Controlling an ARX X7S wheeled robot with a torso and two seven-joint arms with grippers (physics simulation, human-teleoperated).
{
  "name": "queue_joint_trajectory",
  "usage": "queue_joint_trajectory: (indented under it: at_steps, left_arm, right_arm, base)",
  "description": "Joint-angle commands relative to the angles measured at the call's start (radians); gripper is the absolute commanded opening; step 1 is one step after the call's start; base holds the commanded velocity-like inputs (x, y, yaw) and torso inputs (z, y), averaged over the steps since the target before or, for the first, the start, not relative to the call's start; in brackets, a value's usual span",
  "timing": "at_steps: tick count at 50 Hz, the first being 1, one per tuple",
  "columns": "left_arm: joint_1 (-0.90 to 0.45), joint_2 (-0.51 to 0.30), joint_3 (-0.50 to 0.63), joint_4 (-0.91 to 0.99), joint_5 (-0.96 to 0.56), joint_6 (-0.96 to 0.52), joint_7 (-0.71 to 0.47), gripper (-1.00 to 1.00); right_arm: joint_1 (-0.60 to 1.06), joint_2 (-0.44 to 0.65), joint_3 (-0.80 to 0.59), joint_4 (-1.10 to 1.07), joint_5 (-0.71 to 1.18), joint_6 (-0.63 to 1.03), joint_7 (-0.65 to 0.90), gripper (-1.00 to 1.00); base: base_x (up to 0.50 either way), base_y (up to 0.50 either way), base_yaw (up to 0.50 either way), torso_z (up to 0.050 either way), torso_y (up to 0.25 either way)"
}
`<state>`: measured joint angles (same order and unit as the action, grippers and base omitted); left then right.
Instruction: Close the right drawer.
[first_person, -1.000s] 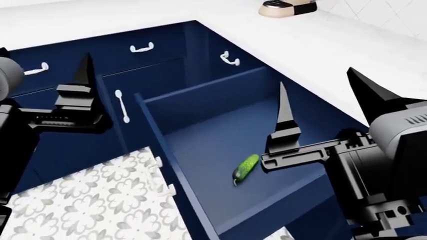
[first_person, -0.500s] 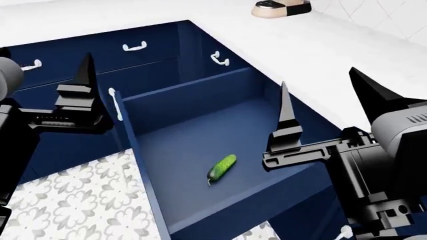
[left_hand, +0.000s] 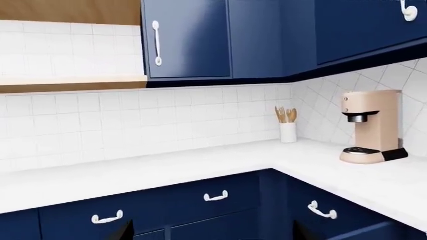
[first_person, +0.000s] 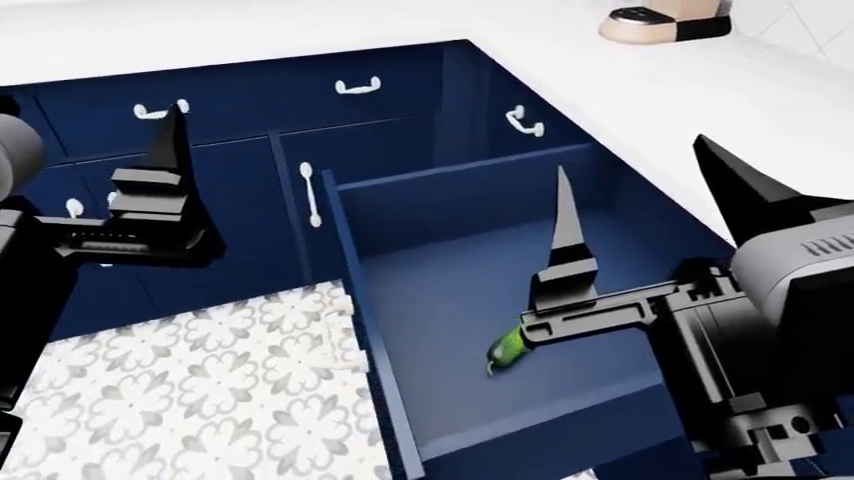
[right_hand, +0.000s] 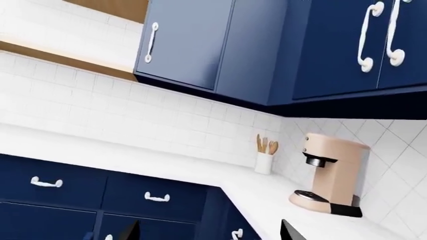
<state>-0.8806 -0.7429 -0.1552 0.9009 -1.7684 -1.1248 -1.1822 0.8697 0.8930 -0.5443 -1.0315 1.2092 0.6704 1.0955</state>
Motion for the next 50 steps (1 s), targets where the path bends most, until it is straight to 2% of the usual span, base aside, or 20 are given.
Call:
queue_joint_trajectory:
  at_steps: [1, 7, 18, 25, 34, 37, 38, 50]
  left_arm:
    - [0.001, -0.005, 0.001, 0.002, 0.002, 0.005, 0.002, 1.0]
    - [-0.005, -0.009, 0.007, 0.002, -0.006, 0.01, -0.006, 1.0]
    - [-0.01, -0.014, 0.013, 0.0, -0.008, 0.014, -0.01, 1.0]
    - [-0.01, -0.014, 0.016, 0.002, -0.007, 0.018, -0.01, 1.0]
    - [-0.008, -0.018, 0.017, 0.005, -0.008, 0.022, -0.009, 1.0]
    - [-0.003, -0.016, 0.014, 0.006, 0.0, 0.022, -0.001, 1.0]
    - [-0.004, -0.017, 0.014, 0.006, 0.0, 0.022, -0.002, 1.0]
    - [-0.007, -0.019, 0.021, 0.006, 0.001, 0.026, -0.003, 1.0]
  right_arm:
    - [0.01, 0.001, -0.027, 0.0, -0.012, 0.0, 0.007, 1.0]
    - [0.013, 0.004, -0.033, -0.002, 0.011, -0.016, 0.0, 1.0]
    - [0.005, 0.011, -0.036, 0.016, 0.014, -0.034, 0.016, 1.0]
    - [0.002, 0.018, -0.03, 0.009, -0.001, -0.055, -0.002, 1.0]
    - [0.01, 0.019, -0.047, 0.018, 0.001, -0.043, 0.013, 1.0]
    - [-0.027, 0.02, -0.024, 0.015, -0.014, -0.104, -0.003, 1.0]
    - [-0.011, 0.024, -0.037, 0.018, -0.004, -0.075, 0.003, 1.0]
    - [0.036, 0.023, -0.072, 0.002, -0.007, -0.032, 0.018, 1.0]
  base:
    - [-0.25, 0.08, 0.0, 0.0, 0.0]
    - [-0.01, 0.0, 0.0, 0.0, 0.0]
    - [0.46, -0.15, 0.0, 0.0, 0.0]
    - [0.0, 0.0, 0.0, 0.0, 0.0]
    - [0.14, 0.46, 0.0, 0.0, 0.0]
    - [0.0, 0.0, 0.0, 0.0, 0.005]
    - [0.0, 0.0, 0.0, 0.0, 0.0]
    - [0.0, 0.0, 0.5, 0.0, 0.0]
